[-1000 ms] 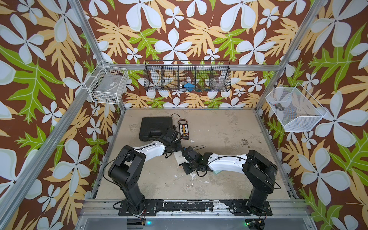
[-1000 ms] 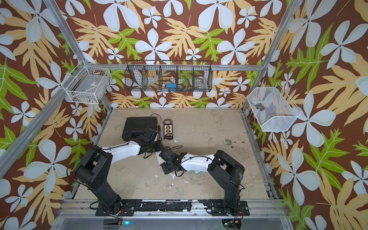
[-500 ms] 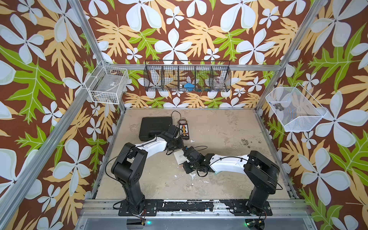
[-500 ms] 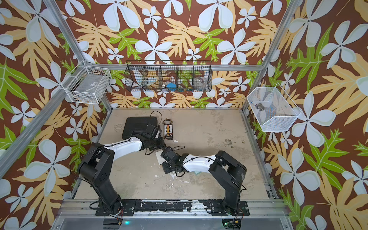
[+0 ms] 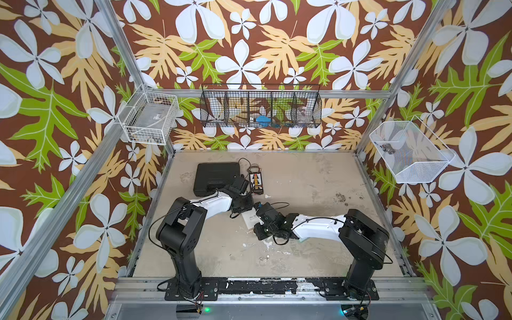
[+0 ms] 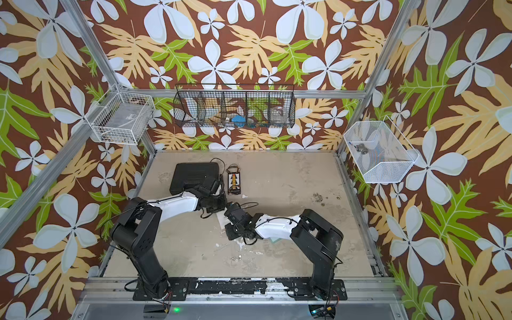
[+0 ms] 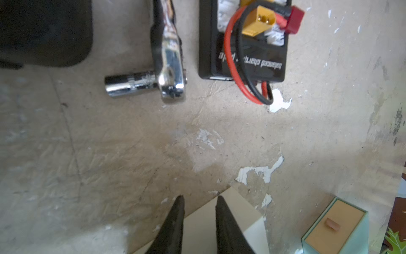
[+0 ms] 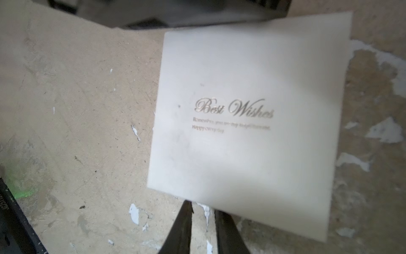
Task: Take out the earrings from the drawer-style jewelry box
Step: Close the drawer of the jewelry box.
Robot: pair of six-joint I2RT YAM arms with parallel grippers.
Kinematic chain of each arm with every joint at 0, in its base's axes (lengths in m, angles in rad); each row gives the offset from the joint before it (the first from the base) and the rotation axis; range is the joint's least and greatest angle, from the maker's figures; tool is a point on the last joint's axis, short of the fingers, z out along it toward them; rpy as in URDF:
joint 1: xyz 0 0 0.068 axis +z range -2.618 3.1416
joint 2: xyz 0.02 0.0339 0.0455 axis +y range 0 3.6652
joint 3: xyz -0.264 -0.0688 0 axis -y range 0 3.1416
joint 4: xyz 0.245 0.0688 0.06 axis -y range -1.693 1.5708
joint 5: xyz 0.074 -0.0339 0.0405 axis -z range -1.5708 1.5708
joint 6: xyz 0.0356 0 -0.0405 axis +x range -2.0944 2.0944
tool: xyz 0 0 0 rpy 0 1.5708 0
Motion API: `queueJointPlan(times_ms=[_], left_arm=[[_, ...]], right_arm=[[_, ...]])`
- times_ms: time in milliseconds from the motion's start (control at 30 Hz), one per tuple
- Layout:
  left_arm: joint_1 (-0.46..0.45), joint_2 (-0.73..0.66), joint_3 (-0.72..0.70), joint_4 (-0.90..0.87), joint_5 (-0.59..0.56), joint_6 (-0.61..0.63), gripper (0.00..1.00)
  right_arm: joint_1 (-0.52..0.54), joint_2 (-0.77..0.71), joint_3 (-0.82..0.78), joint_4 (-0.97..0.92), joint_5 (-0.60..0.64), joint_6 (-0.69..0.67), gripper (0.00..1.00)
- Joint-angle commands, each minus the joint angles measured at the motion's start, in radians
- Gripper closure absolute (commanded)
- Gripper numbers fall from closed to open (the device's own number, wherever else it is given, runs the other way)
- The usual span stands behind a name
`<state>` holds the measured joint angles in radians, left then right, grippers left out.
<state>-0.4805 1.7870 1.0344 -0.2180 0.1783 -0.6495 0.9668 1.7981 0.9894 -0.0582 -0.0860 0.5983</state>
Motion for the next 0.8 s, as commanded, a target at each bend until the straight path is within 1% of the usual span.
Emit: queueJointPlan(times_ms=[0, 100, 233, 367, 467, 600, 767], left_arm=[[-0.002, -0.003, -0.005, -0.011, 0.023, 0.017, 0.72], [-0.002, -0.010, -0.003, -0.013, 0.011, 0.017, 0.72], [-0.001, -0.041, 0.003, -0.021, -0.034, 0.019, 0.72], [-0.001, -0.096, 0.017, -0.031, -0.072, 0.012, 0.69], [-0.002, -0.145, 0.016, -0.026, -0.053, -0.007, 0.66], [-0.027, -0.207, -0.015, 0.031, 0.023, -0.047, 0.64], [-0.105, -0.219, -0.014, 0.093, 0.095, -0.079, 0.58]], right_arm=[[-0.003, -0.003, 0.004, 0.037, 0.005, 0.015, 0.77], [-0.002, -0.014, 0.004, 0.032, 0.003, 0.021, 0.77], [-0.002, -0.071, -0.013, 0.010, 0.018, 0.031, 0.77], [-0.011, -0.189, -0.054, -0.036, 0.061, 0.054, 0.76], [-0.034, -0.302, -0.083, -0.113, 0.103, 0.087, 0.72], [-0.121, -0.474, -0.149, -0.217, 0.104, 0.161, 0.71], [-0.268, -0.632, -0.264, -0.342, 0.010, 0.261, 0.69]])
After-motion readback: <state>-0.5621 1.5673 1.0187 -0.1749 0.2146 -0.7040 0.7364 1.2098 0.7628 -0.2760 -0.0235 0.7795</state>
